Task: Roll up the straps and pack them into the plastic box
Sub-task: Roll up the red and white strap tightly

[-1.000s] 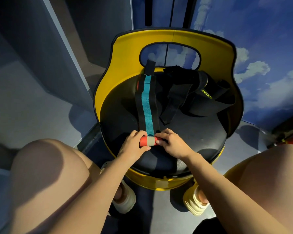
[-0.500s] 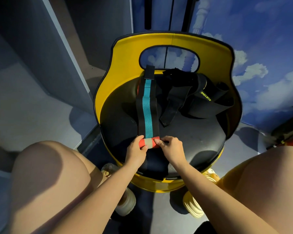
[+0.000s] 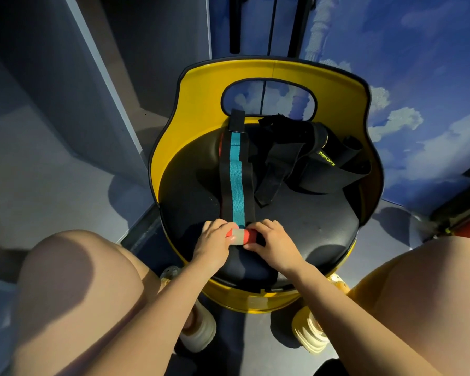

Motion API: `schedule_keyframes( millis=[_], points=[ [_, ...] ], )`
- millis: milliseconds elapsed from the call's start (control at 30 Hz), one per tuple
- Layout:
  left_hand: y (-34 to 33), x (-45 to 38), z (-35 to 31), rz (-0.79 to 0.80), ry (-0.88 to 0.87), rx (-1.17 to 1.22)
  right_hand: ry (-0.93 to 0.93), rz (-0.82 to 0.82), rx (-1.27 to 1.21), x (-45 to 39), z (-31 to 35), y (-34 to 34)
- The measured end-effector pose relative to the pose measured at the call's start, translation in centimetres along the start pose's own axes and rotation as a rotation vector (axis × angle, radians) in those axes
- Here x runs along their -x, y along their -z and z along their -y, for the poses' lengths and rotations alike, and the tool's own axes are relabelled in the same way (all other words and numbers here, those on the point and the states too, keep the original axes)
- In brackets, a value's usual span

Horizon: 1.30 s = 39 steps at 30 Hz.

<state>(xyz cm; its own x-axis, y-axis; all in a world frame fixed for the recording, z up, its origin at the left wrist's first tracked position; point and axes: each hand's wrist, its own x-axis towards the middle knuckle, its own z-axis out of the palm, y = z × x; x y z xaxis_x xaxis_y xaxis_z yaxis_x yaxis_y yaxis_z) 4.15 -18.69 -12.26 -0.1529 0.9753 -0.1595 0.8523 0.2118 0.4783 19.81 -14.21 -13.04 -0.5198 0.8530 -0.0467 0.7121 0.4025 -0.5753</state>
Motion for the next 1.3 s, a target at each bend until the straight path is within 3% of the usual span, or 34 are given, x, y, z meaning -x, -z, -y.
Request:
schedule_keyframes(
  millis=[167, 300, 467, 667, 900, 1067, 1300],
  points=[
    [0.6, -0.1, -0.1, 0.078, -0.005, 0.027, -0.035, 0.096, -0.008, -0.5, -0.2, 0.9],
    [0.4, 0.1, -0.5, -0.02, 0.096, 0.217, -0.119, 0.155, -0.07, -1.0, 0.0, 1.5],
    [0.3, 0.2, -0.7, -0.018, 0.159, 0.4, -0.183, 0.058, -0.267, -0.7, 0.4, 1.2],
    [0.3, 0.3, -0.8, -0.023, 0.275, 0.56, -0.281, -0.031, -0.293, -1.1, 0.9, 0.7],
    [0.1, 0.3, -1.2, -0.03, 0.357, 0.718, -0.283, -0.023, -0.338, -0.8, 1.0, 0.5],
    [0.2, 0.7, -1.1, -0.041, 0.276, 0.627, -0.297, -0.049, -0.338, -1.4, 0.7, 0.1],
    [0.4, 0.4, -0.4, -0.036, 0.056, 0.125, -0.357, -0.05, -0.309, -2.1, 0.4, 0.0]
  ],
)
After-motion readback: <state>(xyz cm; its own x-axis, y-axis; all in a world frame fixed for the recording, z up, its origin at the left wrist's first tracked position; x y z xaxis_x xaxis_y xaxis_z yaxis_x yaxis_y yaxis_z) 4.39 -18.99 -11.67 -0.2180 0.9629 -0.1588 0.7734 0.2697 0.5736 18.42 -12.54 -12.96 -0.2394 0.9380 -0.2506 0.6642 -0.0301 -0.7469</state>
